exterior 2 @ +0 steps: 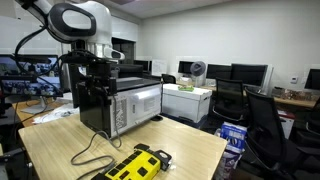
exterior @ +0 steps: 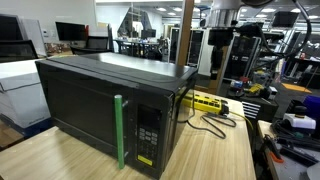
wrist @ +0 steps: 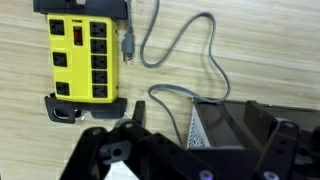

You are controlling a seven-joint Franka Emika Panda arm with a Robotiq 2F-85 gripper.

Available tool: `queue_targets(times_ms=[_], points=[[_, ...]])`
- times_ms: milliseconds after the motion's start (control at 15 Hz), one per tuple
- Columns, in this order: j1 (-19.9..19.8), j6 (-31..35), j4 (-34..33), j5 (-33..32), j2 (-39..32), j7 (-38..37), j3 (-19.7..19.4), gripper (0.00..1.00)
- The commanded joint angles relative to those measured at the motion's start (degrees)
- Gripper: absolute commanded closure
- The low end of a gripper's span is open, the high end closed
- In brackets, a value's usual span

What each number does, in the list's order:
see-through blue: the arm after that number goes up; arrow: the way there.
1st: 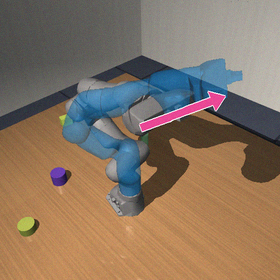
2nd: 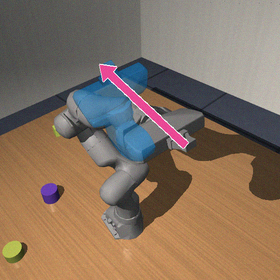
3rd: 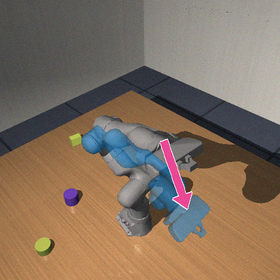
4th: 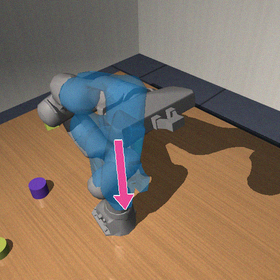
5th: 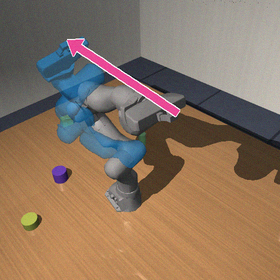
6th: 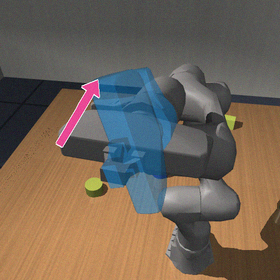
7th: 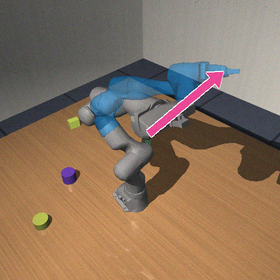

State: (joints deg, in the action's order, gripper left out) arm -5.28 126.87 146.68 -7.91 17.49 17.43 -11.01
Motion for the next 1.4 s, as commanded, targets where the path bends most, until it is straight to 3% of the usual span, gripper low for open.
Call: queue_targets(times_ms=[0, 600, 1133, 1333], points=[[-1.1, 5.4, 1.4, 0.3, -2.8, 5.6, -2.2, 0.0], [-4.0, 22.1, 3.7, 2.1, -14.3, 8.1, -4.9, 0.0], [-6.6, 18.4, 1.3, 2.8, -21.3, 15.9, -4.1, 0.0], [-8.1, 20.4, 0.3, 3.2, -24.1, 17.4, -4.0, 0.0]])
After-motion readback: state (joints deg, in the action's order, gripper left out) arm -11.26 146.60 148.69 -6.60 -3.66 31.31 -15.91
